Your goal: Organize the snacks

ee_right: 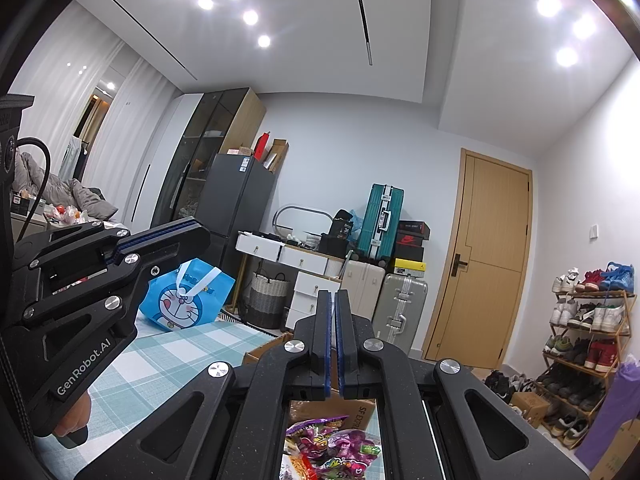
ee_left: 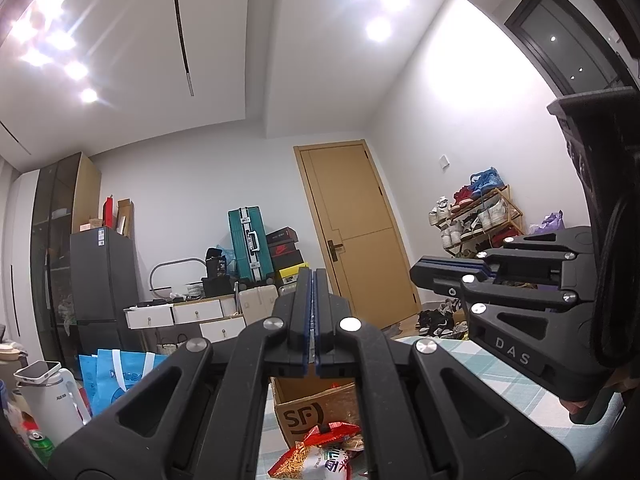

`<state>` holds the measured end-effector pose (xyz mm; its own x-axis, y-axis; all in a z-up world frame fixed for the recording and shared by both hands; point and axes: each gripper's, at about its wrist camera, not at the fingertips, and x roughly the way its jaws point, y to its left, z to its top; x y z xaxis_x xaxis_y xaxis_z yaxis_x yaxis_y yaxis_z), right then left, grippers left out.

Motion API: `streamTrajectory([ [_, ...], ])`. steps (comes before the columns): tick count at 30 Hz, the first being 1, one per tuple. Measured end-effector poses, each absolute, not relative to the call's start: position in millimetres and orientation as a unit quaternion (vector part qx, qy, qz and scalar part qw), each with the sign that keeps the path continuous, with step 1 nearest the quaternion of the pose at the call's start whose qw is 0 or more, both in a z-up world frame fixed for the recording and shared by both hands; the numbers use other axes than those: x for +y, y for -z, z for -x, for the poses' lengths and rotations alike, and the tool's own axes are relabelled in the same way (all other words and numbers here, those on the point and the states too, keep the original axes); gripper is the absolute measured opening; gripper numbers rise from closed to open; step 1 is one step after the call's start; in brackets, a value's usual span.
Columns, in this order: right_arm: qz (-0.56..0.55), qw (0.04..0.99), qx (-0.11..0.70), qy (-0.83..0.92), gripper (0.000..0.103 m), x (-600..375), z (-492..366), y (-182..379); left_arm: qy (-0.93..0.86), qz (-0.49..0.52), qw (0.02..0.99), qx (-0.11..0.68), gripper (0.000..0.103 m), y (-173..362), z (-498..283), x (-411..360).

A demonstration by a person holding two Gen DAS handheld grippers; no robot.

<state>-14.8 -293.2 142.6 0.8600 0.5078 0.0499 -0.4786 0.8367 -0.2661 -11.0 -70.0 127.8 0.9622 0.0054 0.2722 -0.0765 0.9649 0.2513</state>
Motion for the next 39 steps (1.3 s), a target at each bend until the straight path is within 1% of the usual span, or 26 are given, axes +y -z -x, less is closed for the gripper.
streamTrajectory([
  [11, 0.126, 0.957, -0.057, -0.257, 0.001, -292.5, 14.4, -141.5, -0.03, -0.118, 0.985, -0.122, 0.0, -126.8, 4.7, -61.5],
  [20, 0.153, 0.959, -0.102, -0.215, 0.001, -292.9, 27.8, -138.7, -0.037, -0.094, 0.99, -0.102, 0.0, -125.0, -6.4, -47.6],
  [39, 0.144, 0.96, -0.103, -0.219, 0.0, -297.1, 27.1, -149.8, -0.036, -0.087, 0.991, -0.095, 0.0, -123.9, -13.7, -41.9],
])
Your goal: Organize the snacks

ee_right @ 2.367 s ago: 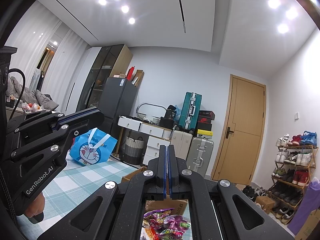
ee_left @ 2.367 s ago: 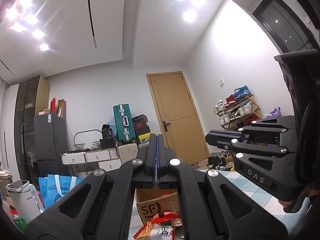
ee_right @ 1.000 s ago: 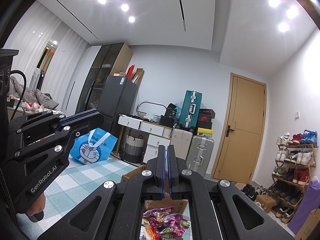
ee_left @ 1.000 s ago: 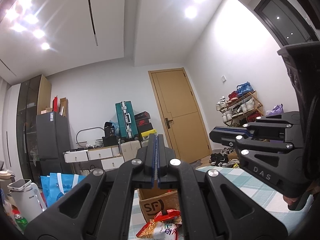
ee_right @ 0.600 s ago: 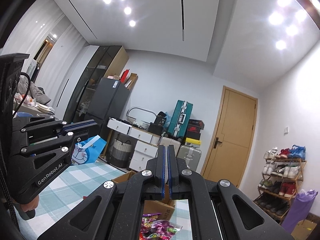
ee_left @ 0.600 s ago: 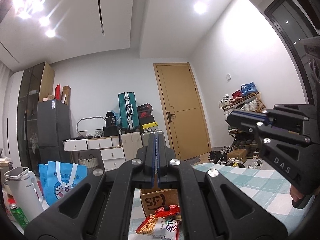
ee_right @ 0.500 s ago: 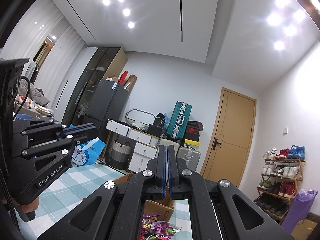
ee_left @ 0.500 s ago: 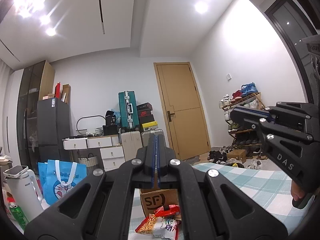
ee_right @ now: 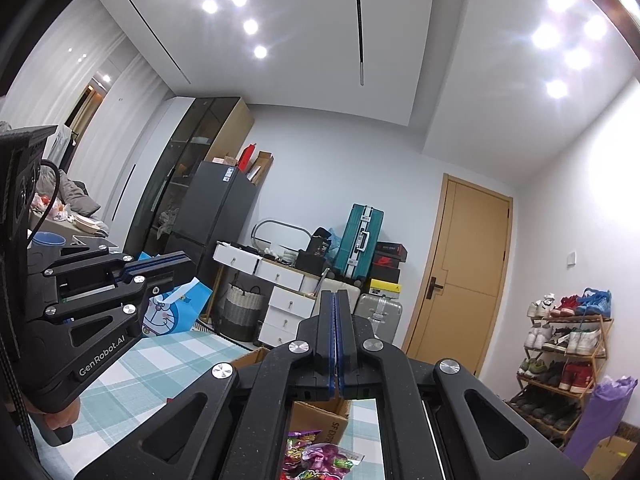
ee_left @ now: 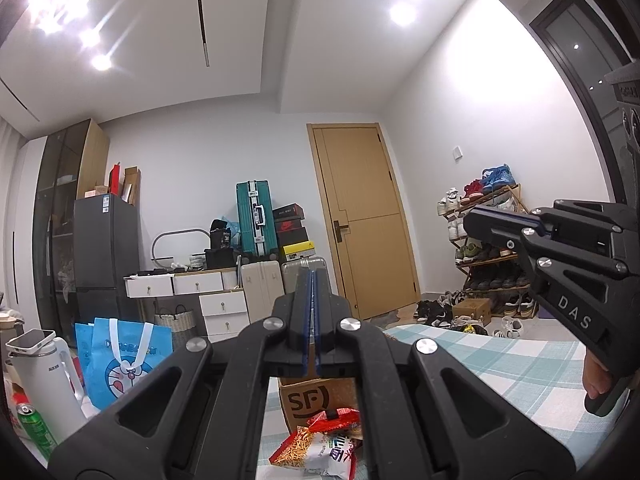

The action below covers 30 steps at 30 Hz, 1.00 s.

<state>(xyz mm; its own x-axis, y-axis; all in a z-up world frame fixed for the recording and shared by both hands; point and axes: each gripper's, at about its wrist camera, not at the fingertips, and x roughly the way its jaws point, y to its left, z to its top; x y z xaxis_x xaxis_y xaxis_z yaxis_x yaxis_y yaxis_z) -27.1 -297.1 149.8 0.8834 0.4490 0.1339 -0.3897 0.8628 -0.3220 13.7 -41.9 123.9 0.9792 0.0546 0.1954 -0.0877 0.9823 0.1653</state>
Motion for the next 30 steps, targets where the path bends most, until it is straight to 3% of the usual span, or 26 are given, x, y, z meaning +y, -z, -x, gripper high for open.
streamTrajectory([
  [30, 0.138, 0.959, -0.075, -0.235, 0.0, -293.8, 11.5, -158.0, -0.021, -0.114, 0.99, -0.079, 0.0, -118.0, -15.9, -49.4],
])
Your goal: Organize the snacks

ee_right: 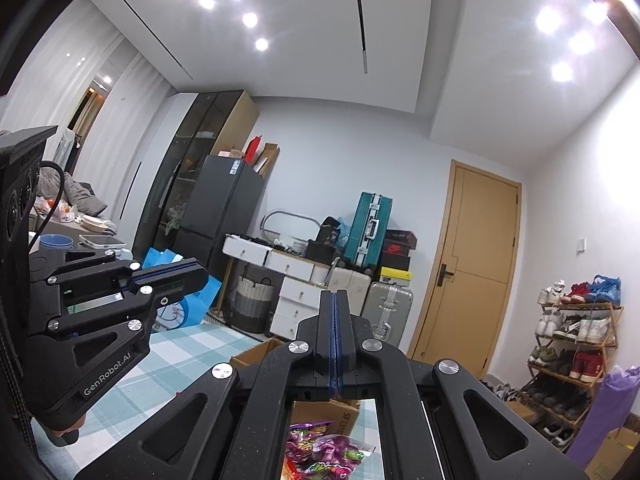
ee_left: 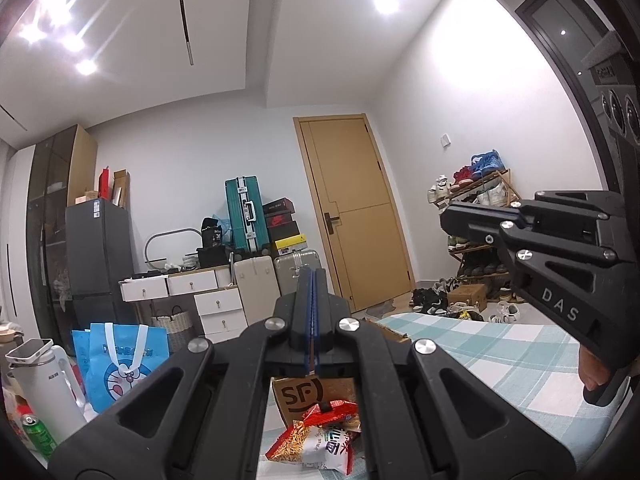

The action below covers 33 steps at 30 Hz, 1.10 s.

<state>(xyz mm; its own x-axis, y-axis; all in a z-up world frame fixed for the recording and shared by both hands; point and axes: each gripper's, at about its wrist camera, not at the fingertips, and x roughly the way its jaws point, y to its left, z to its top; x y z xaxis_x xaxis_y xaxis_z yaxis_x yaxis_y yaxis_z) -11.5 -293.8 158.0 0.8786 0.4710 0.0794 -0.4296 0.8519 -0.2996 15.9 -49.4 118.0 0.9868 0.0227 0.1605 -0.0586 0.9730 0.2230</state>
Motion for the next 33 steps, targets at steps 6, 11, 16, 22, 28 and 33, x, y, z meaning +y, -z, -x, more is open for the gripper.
streamTrajectory([
  [6, 0.138, 0.959, -0.067, -0.239, 0.0, -295.1, 10.7, -156.6, -0.024, -0.126, 0.988, -0.082, 0.0, -117.6, -12.4, -54.3],
  [11, 0.142, 0.958, -0.053, -0.243, 0.0, -293.4, 6.0, -153.3, -0.025, -0.123, 0.989, -0.08, 0.0, -117.1, -13.3, -53.6],
  [16, 0.143, 0.958, -0.025, -0.246, 0.0, -290.8, -8.6, -145.0, -0.027, -0.12, 0.99, -0.067, 0.0, -113.9, -21.2, -51.7],
  [22, 0.142, 0.957, 0.018, -0.252, 0.0, -289.2, -31.0, -128.4, -0.035, -0.11, 0.993, -0.035, 0.0, -101.1, -38.6, -44.9],
  [28, 0.147, 0.951, 0.06, -0.267, 0.0, -282.3, -51.7, -112.1, -0.044, -0.1, 0.994, -0.001, 0.0, -85.7, -60.0, -34.4],
  [33, 0.141, 0.941, 0.123, -0.281, 0.0, -277.5, -72.2, -96.3, -0.05, -0.087, 0.994, 0.041, 0.0, -77.4, -81.1, -26.9],
])
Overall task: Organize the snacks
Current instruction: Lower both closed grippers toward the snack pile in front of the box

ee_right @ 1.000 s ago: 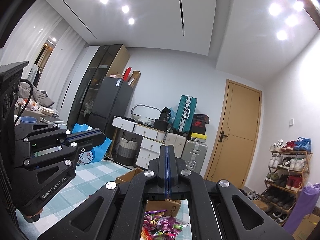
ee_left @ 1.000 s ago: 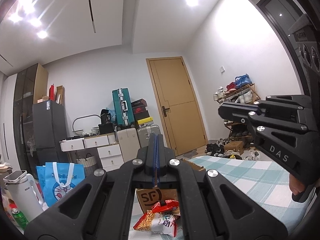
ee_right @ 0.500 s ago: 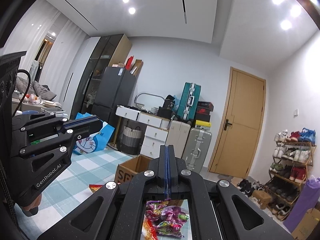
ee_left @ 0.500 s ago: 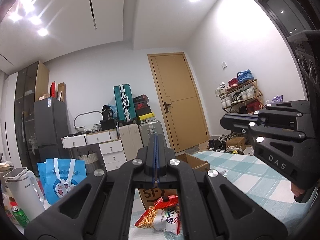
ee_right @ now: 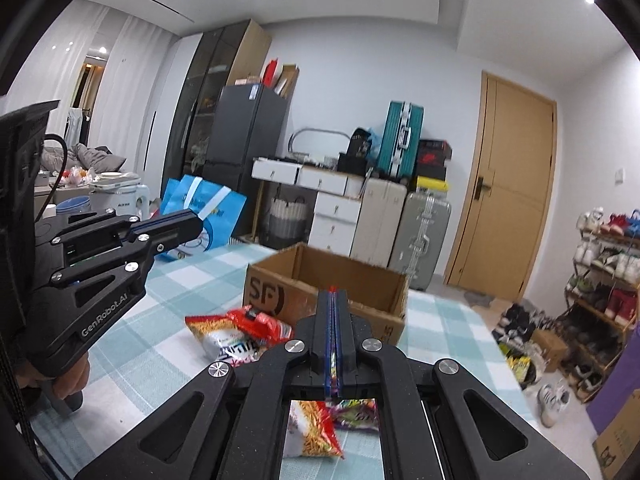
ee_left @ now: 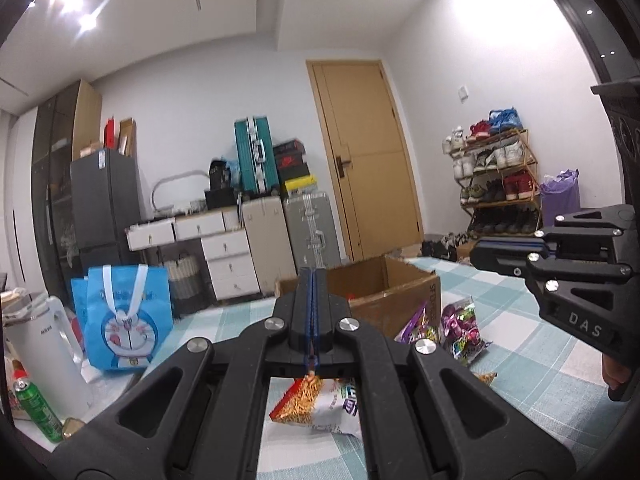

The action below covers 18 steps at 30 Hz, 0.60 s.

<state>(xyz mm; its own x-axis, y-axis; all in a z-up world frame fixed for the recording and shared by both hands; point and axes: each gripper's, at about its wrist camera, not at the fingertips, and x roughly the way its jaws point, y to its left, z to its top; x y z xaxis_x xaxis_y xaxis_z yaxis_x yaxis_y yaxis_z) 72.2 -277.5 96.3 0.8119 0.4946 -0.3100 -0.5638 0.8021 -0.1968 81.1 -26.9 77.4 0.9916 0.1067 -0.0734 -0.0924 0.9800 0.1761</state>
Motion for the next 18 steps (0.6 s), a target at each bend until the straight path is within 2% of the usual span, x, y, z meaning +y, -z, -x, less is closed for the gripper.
streamTrajectory([
  [6, 0.12, 0.934, 0.169, -0.292, 0.0, -273.2, -90.6, -84.0, -0.103, -0.033, 0.978, 0.181, 0.0, -57.6, -132.8, -4.4],
  [10, 0.117, 0.927, 0.194, -0.3, 0.0, -268.4, -97.3, -78.4, -0.119, -0.002, 0.965, 0.233, 0.0, -42.8, -150.4, 12.5],
  [18, 0.121, 0.921, 0.215, -0.303, 0.0, -262.9, -101.8, -66.5, -0.124, 0.011, 0.958, 0.258, 0.0, -36.3, -157.0, 17.0],
])
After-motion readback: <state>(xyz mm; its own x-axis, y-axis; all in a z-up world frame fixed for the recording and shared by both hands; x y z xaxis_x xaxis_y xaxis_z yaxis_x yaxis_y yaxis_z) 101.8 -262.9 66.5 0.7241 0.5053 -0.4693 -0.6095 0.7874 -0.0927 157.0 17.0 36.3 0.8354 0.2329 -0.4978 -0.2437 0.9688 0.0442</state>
